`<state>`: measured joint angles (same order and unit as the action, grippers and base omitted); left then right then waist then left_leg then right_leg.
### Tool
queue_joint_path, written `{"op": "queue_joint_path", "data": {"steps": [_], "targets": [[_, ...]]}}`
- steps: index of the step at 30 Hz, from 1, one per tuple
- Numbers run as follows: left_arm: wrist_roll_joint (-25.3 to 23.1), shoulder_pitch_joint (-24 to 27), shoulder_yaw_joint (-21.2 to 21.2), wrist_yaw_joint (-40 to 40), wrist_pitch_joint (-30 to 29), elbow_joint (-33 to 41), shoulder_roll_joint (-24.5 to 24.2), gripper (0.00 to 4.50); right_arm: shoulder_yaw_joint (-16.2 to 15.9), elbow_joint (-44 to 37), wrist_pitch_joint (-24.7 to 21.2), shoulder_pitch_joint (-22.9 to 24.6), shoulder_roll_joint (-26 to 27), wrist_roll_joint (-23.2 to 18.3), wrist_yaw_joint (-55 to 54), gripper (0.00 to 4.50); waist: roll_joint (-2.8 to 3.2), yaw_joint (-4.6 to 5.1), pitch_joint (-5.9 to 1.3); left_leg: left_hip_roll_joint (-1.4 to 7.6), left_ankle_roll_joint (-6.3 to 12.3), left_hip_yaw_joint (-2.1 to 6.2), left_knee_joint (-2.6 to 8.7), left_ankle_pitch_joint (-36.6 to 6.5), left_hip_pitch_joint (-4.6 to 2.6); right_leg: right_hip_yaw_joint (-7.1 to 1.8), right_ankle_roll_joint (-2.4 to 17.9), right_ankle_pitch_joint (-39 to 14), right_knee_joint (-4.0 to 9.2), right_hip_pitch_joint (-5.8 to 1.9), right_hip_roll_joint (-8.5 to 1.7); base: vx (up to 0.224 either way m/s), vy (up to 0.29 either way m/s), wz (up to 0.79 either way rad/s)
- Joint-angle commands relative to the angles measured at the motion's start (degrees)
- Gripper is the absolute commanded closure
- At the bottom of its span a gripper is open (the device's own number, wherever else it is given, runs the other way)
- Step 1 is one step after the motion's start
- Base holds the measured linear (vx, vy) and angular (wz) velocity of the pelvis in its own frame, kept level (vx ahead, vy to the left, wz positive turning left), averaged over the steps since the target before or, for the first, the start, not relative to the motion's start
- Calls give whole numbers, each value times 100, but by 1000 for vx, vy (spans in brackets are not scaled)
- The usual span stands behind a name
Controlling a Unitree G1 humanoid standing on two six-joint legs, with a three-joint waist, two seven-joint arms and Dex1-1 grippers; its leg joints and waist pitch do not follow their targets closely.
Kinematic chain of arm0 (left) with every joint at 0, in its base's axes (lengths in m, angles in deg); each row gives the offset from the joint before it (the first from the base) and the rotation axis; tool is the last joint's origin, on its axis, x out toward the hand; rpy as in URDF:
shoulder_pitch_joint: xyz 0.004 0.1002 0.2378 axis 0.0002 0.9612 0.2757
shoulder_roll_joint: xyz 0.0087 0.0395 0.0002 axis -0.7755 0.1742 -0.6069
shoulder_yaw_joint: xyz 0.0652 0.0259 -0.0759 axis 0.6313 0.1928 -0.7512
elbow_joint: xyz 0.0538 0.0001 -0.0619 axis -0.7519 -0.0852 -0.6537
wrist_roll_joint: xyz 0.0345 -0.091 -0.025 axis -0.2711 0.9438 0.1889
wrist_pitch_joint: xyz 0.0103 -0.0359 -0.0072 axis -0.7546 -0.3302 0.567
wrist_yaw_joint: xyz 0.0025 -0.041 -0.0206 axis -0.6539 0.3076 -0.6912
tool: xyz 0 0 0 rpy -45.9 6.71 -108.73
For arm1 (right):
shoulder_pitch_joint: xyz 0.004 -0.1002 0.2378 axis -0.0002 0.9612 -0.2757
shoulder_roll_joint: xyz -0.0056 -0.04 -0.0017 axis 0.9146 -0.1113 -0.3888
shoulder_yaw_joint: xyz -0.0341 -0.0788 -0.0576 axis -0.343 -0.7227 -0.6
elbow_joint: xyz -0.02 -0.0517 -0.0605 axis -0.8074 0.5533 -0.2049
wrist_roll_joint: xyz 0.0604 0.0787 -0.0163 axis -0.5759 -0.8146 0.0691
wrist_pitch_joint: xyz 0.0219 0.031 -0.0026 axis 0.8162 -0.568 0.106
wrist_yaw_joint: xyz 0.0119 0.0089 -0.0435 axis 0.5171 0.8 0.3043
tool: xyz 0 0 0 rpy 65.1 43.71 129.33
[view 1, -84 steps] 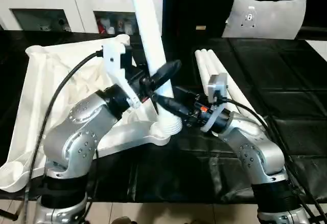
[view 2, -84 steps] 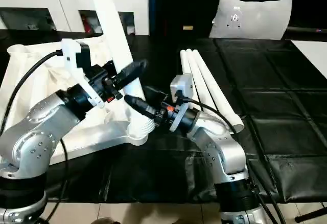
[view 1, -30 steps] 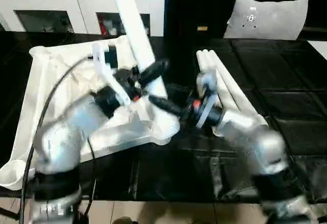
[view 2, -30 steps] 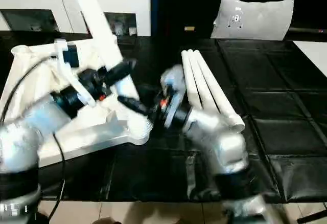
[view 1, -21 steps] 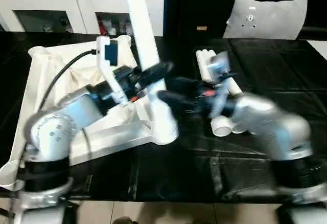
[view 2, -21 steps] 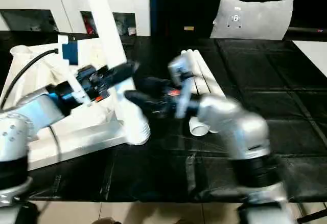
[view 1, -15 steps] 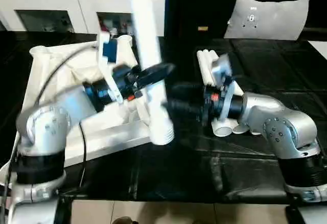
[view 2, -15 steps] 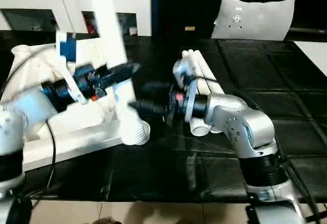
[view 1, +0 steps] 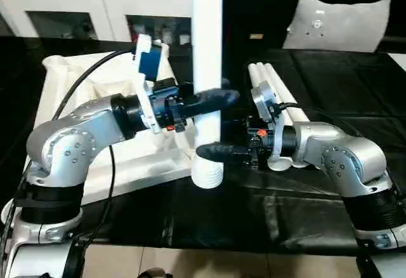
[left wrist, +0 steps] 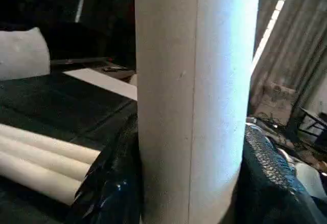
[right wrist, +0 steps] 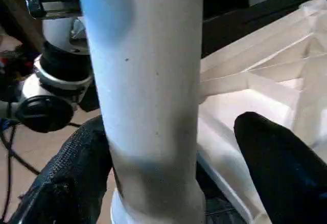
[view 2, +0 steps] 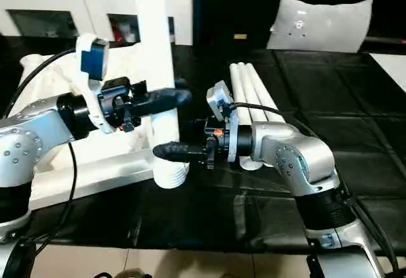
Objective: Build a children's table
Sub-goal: Pick table leg
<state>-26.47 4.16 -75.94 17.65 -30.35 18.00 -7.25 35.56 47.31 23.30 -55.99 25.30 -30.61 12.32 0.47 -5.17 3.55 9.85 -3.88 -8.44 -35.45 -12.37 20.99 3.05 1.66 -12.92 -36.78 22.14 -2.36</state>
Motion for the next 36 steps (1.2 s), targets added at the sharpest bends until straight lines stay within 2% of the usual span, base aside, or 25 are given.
{"op": "queue_joint_path", "data": {"steps": [1,6,8,11,13,17,18,24,26,29,30,31,36], "targets": [[-100,-175,105,110,107,-13,-13,264,-103,46,3,-106,-5,5,116,62,-30,-9,-411,255,155,27,355,126,4,-326,1131,-126,397,-359,-517,0,0,0],[-223,-238,219,197,180,-71,-27,264,-137,90,-34,-126,27,9,188,77,-27,-7,-414,259,141,31,357,117,3,-319,1155,-90,395,-361,-519,0,0,0],[-319,-261,289,261,234,-107,-58,264,-158,96,-39,-121,24,15,222,113,-16,-7,-420,265,141,37,355,121,1,-319,1148,-59,387,-363,-520,0,0,0],[-371,-261,352,345,259,-124,-81,264,-136,116,-57,-103,29,-22,229,123,-23,-7,-417,259,143,32,355,115,-1,-318,1159,-67,391,-360,-519,0,0,0],[-400,-253,399,392,271,-118,-103,264,-121,120,-67,-96,30,-53,236,152,0,-15,-418,267,128,38,357,98,-5,-319,1166,-96,387,-357,-525,0,0,0],[-456,-252,424,381,331,-145,-63,264,-114,72,-112,-48,35,-101,289,182,-16,-8,-421,263,128,37,355,104,3,-318,1189,-31,386,-368,-518,0,0,0],[-498,-257,430,371,358,-163,-61,264,-133,62,-112,-32,37,-93,299,182,10,-13,-422,262,123,43,353,109,4,-316,1193,-24,380,-368,-519,0,0,0],[-576,-307,382,274,410,-252,12,264,-228,58,-94,53,35,-23,319,242,-5,-13,-425,263,118,38,351,97,-3,-315,1213,17,382,-365,-517,0,0,0],[-606,-317,390,268,427,-270,1,264,-245,69,-92,84,42,-7,310,247,10,-14,-425,263,114,39,351,75,0,-315,1213,-1,388,-366,-521,0,0,0],[-577,-340,381,236,356,-284,-4,264,-242,87,-95,80,50,14,311,251,3,-15,-423,266,99,42,355,41,-2,-314,1228,-36,386,-369,-522,0,0,0],[-563,-361,374,207,297,-295,-9,264,-237,98,-91,74,58,24,305,252,29,-17,-422,264,91,44,353,35,0,-313,1232,-34,386,-365,-521,0,0,0],[-563,-370,376,198,275,-302,-13,264,-235,106,-84,72,62,30,303,253,5,-11,-421,265,89,41,355,23,-2,-315,1230,-41,391,-367,-519,0,0,0],[-411,-418,333,60,28,-238,53,264,-233,112,-34,122,88,81,241,255,9,-19,-420,259,69,39,350,-1,0,-315,1230,-136,393,-371,-524,0,0,0]]}}
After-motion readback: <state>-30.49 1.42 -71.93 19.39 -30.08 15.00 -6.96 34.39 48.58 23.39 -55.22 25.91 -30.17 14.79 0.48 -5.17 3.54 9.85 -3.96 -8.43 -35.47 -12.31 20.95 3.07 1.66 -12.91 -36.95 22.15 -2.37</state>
